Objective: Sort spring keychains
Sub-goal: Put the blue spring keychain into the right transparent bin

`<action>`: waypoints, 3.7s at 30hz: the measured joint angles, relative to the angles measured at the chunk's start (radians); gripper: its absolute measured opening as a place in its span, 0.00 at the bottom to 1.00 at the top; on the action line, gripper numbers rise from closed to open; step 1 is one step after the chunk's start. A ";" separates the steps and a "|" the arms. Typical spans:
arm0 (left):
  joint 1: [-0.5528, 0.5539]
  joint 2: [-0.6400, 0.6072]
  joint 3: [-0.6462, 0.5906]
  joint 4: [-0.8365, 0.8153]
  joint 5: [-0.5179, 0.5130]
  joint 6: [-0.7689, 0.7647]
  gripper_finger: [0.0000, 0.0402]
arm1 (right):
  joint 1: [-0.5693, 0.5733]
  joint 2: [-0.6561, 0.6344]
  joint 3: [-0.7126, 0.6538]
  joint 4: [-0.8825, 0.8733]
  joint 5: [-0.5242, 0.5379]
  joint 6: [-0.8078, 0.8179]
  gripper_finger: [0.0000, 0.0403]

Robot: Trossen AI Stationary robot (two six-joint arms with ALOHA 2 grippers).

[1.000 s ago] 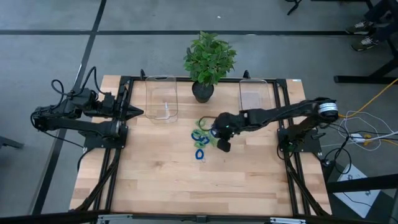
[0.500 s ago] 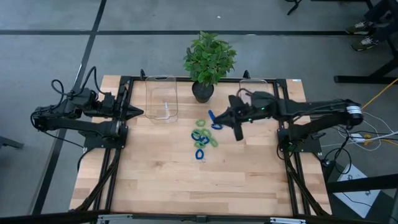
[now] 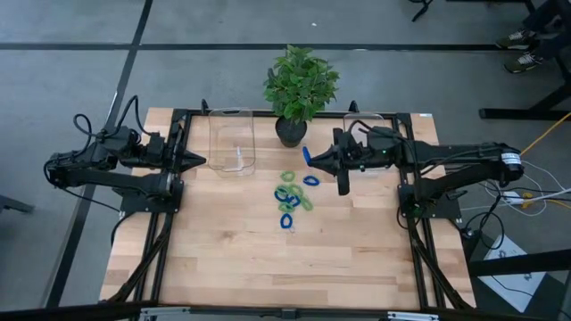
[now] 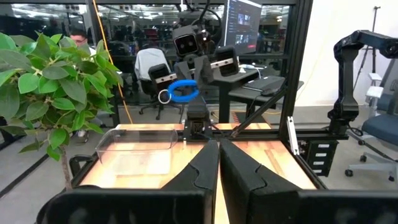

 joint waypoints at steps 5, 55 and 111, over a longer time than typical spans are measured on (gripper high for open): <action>0.000 0.000 0.000 0.000 0.000 0.000 0.02 | -0.030 0.000 0.000 0.000 0.075 -0.033 0.04; 0.000 0.000 0.000 0.000 -0.002 0.000 0.03 | -0.261 0.001 0.000 -0.694 0.753 -0.013 0.04; 0.000 0.000 0.000 0.000 -0.002 0.000 0.02 | -0.265 0.001 0.000 -0.837 0.431 0.316 0.18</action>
